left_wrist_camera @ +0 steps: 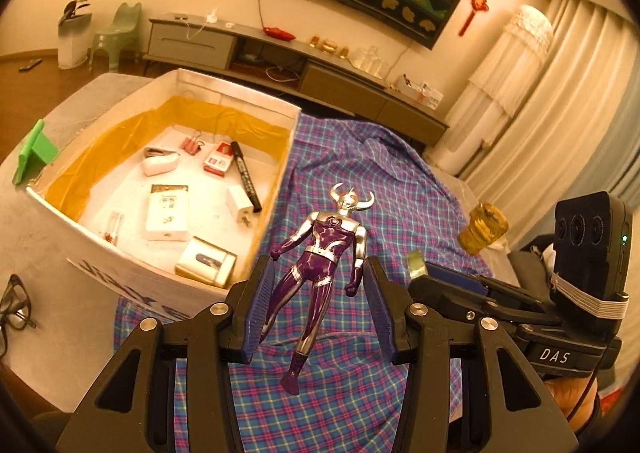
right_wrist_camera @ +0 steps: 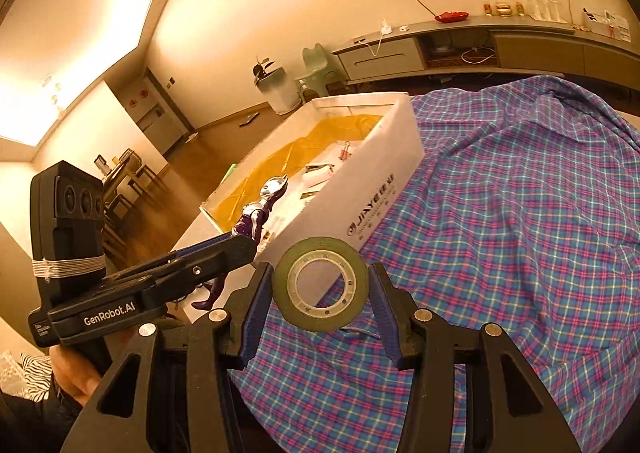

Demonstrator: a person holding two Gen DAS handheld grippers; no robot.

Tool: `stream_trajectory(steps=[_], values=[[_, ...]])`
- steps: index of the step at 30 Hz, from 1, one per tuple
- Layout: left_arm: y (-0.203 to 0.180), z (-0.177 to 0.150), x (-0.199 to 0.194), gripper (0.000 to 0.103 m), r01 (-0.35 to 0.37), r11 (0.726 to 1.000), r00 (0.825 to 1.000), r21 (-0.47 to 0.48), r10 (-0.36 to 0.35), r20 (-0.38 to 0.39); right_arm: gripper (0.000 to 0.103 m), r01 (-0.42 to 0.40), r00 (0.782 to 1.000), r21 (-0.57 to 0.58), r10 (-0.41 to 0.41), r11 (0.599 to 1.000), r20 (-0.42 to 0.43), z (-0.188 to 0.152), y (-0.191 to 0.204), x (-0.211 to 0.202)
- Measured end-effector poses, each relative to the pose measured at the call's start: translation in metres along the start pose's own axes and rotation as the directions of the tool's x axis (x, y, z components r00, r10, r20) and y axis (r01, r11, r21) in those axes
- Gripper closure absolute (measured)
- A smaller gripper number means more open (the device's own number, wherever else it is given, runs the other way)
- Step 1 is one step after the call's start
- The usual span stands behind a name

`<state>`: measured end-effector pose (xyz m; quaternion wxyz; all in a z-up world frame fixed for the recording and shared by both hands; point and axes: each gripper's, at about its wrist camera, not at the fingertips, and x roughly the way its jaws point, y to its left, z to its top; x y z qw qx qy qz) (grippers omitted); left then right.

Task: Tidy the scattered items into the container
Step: 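Lift the figure and tape roll and carry both over the white box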

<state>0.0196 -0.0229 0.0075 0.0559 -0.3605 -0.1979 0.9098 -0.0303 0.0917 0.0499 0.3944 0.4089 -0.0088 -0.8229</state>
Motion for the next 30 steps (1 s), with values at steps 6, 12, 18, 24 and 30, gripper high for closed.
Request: stream_trajectory(steps=[6,12,18,24,30], values=[[0.016,0.008,-0.009,0.055,0.024,0.999,0.999,-0.023,-0.024,0.023,0.053,0.001,1.000,-0.017,-0.001,1.000,-0.001,0.012,0.014,0.006],[0.030,0.019,-0.016,0.055,0.029,0.999,0.998,-0.031,-0.028,0.047,0.053,-0.008,1.000,-0.030,0.008,1.000,-0.008,0.026,0.024,0.011],[0.052,0.033,-0.019,0.055,0.002,0.998,0.998,-0.059,0.002,0.065,0.053,-0.013,1.000,-0.055,0.013,0.998,-0.005,0.047,0.034,0.019],[0.086,0.046,-0.020,0.055,-0.040,0.994,0.996,-0.103,0.048,0.073,0.053,-0.018,1.000,-0.080,0.016,0.997,-0.017,0.065,0.042,0.034],[0.112,0.060,-0.017,0.055,-0.096,0.988,0.992,-0.121,0.105,0.068,0.053,-0.018,0.999,-0.108,0.014,0.994,-0.038,0.080,0.051,0.054]])
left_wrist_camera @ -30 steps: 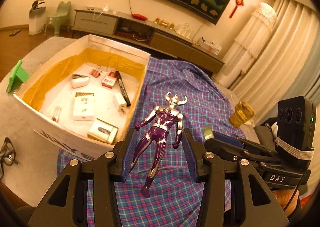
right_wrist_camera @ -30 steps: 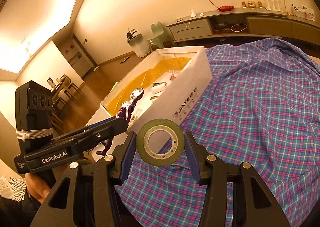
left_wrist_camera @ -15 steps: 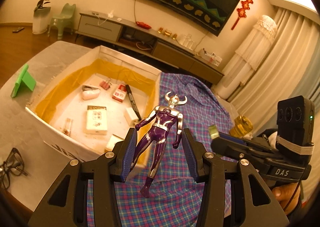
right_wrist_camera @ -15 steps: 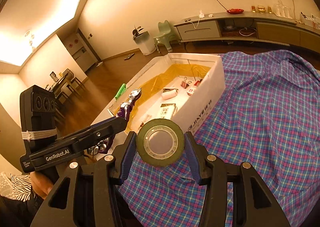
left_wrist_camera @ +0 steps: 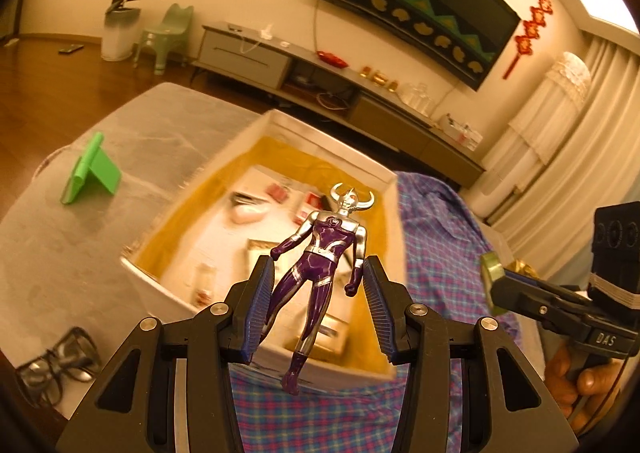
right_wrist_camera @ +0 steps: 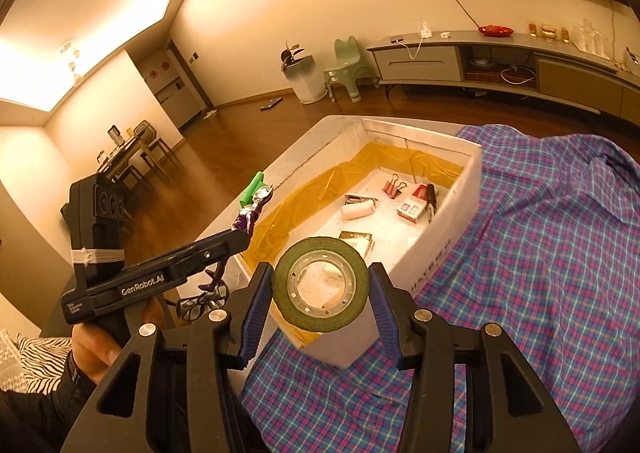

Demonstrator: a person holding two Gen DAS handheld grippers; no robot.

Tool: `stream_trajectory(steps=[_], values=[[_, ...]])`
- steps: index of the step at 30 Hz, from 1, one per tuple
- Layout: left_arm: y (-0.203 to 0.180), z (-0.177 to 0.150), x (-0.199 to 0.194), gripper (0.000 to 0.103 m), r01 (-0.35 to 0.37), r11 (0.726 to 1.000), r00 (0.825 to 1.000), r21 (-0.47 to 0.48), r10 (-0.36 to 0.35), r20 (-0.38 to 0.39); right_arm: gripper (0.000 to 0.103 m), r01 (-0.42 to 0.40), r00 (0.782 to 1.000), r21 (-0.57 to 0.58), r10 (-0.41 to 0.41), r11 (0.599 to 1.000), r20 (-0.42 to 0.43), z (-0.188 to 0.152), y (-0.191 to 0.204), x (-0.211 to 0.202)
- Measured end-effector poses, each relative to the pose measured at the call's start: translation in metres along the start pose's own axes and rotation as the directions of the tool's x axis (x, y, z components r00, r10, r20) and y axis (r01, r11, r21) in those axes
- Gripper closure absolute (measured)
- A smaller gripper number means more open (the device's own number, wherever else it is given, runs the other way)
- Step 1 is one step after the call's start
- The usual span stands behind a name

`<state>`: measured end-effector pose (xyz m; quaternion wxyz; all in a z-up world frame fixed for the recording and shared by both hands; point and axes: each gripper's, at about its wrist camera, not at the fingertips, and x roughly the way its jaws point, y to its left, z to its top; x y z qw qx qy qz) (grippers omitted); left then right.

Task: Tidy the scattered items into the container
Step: 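Lift the figure and tape roll and carry both over the white box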

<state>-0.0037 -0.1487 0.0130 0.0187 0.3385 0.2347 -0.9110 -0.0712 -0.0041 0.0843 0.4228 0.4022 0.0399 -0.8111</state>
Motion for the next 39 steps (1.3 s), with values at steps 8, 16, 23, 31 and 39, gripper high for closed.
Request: stream_trajectory(steps=[8,16,23,31,39], values=[[0.020,0.017,0.009,0.055,-0.043,0.999,0.999,-0.014,0.043,-0.018,0.053,0.023,0.999,-0.015,-0.023,1.000,-0.030,0.016,0.004,0.028],[0.031,0.024,0.023,0.055,-0.131,0.991,0.990,0.035,0.132,-0.052,0.053,0.049,0.996,-0.054,-0.053,0.997,-0.074,0.032,0.010,0.056],[0.037,0.028,0.036,0.055,-0.163,0.985,0.982,0.065,0.168,-0.088,0.053,0.077,0.988,-0.086,-0.088,0.993,-0.126,0.045,0.013,0.086],[0.031,0.035,0.052,0.055,-0.162,0.982,0.977,0.101,0.175,-0.125,0.053,0.094,0.976,-0.085,-0.109,0.992,-0.190,0.054,0.011,0.117],[0.024,0.037,0.079,0.055,-0.143,0.982,0.964,0.123,0.166,-0.207,0.053,0.172,0.944,-0.115,-0.197,0.978,-0.266,0.065,-0.004,0.150]])
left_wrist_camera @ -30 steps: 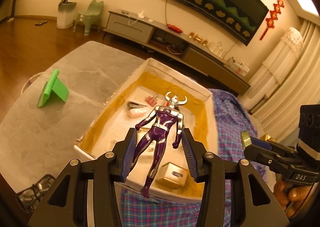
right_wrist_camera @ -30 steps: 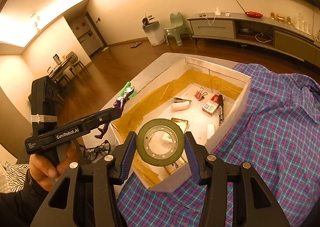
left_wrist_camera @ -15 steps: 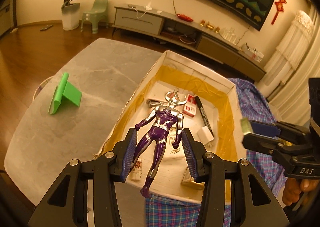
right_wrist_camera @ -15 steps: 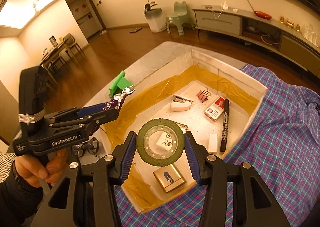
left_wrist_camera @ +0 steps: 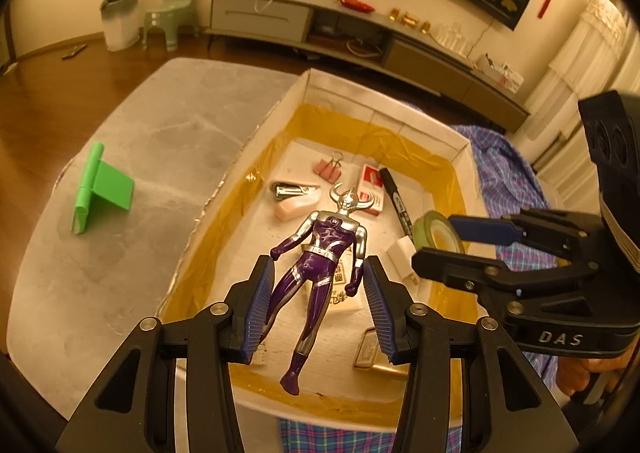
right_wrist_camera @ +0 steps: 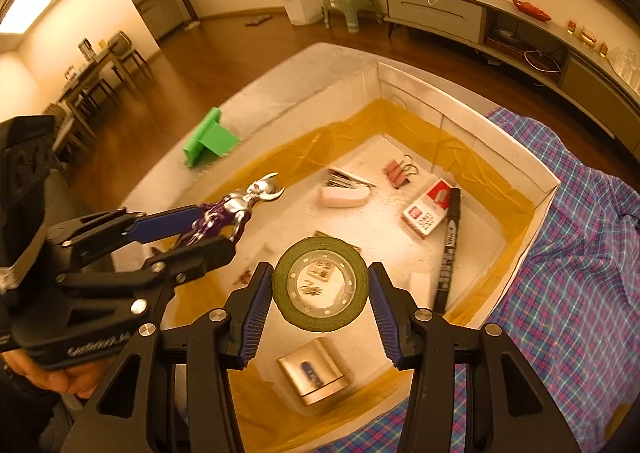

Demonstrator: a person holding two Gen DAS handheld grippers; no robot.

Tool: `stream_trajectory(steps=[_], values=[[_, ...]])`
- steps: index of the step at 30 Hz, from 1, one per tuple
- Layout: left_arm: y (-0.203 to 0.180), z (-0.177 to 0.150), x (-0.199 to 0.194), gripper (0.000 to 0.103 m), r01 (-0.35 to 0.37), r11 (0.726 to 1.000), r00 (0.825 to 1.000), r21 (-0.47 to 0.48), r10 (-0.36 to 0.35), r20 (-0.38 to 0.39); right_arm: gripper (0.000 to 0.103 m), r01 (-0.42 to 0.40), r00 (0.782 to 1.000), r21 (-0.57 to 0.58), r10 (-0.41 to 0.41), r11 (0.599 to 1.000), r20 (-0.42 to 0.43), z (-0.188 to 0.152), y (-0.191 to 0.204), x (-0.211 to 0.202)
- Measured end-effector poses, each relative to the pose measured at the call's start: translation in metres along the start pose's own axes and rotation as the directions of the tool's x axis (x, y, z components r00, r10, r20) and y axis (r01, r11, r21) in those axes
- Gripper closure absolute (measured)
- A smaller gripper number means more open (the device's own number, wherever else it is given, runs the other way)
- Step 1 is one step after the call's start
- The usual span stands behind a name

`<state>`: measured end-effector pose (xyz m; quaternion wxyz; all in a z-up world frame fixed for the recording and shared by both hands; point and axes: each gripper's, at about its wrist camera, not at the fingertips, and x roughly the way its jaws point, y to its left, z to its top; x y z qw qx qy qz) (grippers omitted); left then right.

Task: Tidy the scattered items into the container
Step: 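Lift the figure and tape roll and carry both over the white box, then open both tools to drop the figure and tape roll into the box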

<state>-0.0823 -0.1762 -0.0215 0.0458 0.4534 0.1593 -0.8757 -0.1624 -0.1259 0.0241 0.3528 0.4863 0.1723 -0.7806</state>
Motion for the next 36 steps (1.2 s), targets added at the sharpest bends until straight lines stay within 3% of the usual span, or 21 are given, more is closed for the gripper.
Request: stream_trajectory(steps=[10,20,30,36], values=[[0.011,0.008,0.035,0.055,-0.026,0.999,0.991,-0.024,0.023,-0.135,0.053,0.092,0.991,-0.035,-0.095,0.995,-0.097,0.017,-0.013,0.032],[-0.004,0.017,0.054,0.055,-0.119,0.987,0.977,0.106,0.135,-0.162,0.053,0.192,0.955,-0.219,-0.233,0.957,-0.182,0.026,-0.019,0.057],[-0.006,0.031,0.078,0.055,-0.140,0.982,0.958,0.127,0.167,-0.233,0.053,0.156,0.938,-0.243,-0.221,0.957,-0.266,0.023,-0.021,0.071],[-0.008,0.032,0.087,0.053,-0.147,0.977,0.951,0.155,0.182,-0.251,0.052,0.162,0.941,-0.221,-0.218,0.962,-0.260,0.021,-0.024,0.067]])
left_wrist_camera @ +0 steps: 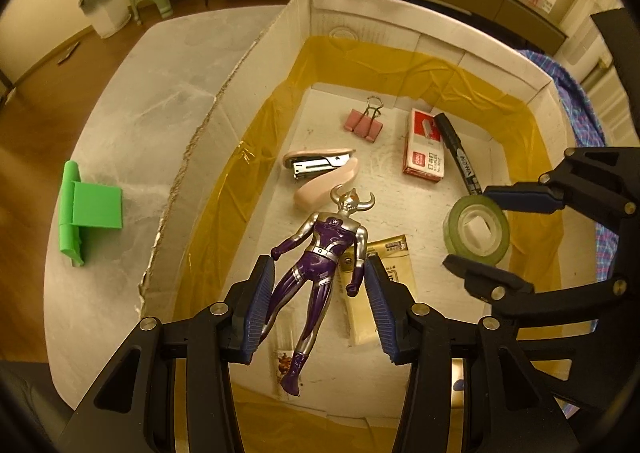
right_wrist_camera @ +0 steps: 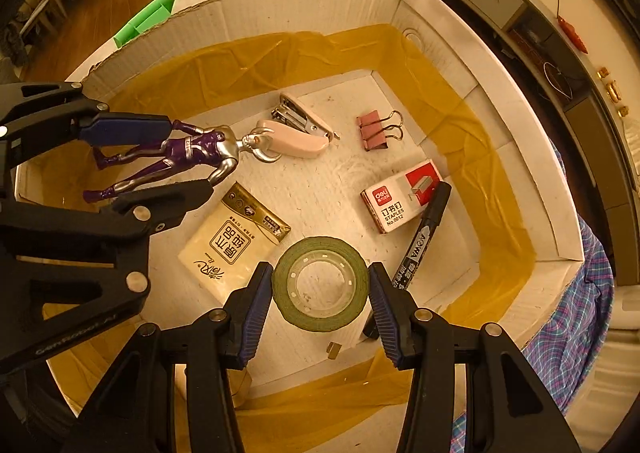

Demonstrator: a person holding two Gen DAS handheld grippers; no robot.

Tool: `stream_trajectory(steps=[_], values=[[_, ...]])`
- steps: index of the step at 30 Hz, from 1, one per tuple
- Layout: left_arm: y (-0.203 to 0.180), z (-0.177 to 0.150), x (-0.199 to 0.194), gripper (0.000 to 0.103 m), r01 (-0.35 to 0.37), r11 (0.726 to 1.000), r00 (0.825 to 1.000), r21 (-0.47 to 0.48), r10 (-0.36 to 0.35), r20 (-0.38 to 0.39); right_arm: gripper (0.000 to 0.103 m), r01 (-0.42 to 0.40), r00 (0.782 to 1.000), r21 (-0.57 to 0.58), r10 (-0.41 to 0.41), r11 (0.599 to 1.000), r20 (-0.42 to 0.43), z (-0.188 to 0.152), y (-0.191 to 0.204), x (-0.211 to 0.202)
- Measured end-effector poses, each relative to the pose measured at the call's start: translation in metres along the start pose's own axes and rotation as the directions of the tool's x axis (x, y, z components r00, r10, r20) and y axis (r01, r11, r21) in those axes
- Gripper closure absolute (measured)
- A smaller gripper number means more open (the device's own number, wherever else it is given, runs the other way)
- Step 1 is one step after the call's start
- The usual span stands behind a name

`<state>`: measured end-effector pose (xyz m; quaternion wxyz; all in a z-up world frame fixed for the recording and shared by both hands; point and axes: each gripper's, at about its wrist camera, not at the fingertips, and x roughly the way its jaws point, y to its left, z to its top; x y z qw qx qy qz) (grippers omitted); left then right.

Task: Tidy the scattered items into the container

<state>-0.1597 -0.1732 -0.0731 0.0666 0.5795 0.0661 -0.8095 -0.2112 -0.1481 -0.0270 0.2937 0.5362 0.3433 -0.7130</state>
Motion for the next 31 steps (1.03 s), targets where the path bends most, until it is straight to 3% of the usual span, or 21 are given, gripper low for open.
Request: stream_trajectory(steps=[2,3,12,18,22,25,31], values=[[-0.001,-0.001,0.002,0.052,-0.009,1.000,1.000,0.012,0.009,-0.010,0.036,-0.010,1.000,0.023,0.009,1.000,0.014,-0.004,-0.003,-0.003],[-0.001,-0.002,0.003,0.052,-0.008,1.000,1.000,0.010,0.008,-0.017,0.034,-0.013,1.000,0.031,0.013,0.999,0.020,-0.006,-0.004,-0.004],[-0.003,-0.009,-0.009,0.052,-0.032,0.999,0.999,-0.007,0.032,-0.013,0.034,-0.051,0.995,0.072,0.044,0.996,0.086,-0.034,-0.006,-0.037],[-0.007,-0.025,-0.046,0.052,-0.046,0.999,0.993,0.008,0.045,0.105,0.033,-0.115,0.973,0.103,0.091,0.988,0.214,-0.061,-0.017,-0.073],[-0.010,-0.045,-0.072,0.041,-0.025,1.000,0.976,0.004,0.024,0.217,0.032,-0.155,0.950,0.117,0.116,0.981,0.290,-0.087,-0.009,-0.088],[-0.017,-0.065,-0.091,0.041,-0.033,0.999,0.956,-0.003,0.033,0.291,0.032,-0.165,0.935,0.107,0.121,0.980,0.333,-0.114,0.003,-0.096],[-0.043,-0.089,-0.123,0.041,-0.056,0.998,0.931,0.022,0.044,0.361,0.032,-0.149,0.925,0.076,0.111,0.986,0.364,-0.157,0.028,-0.110]])
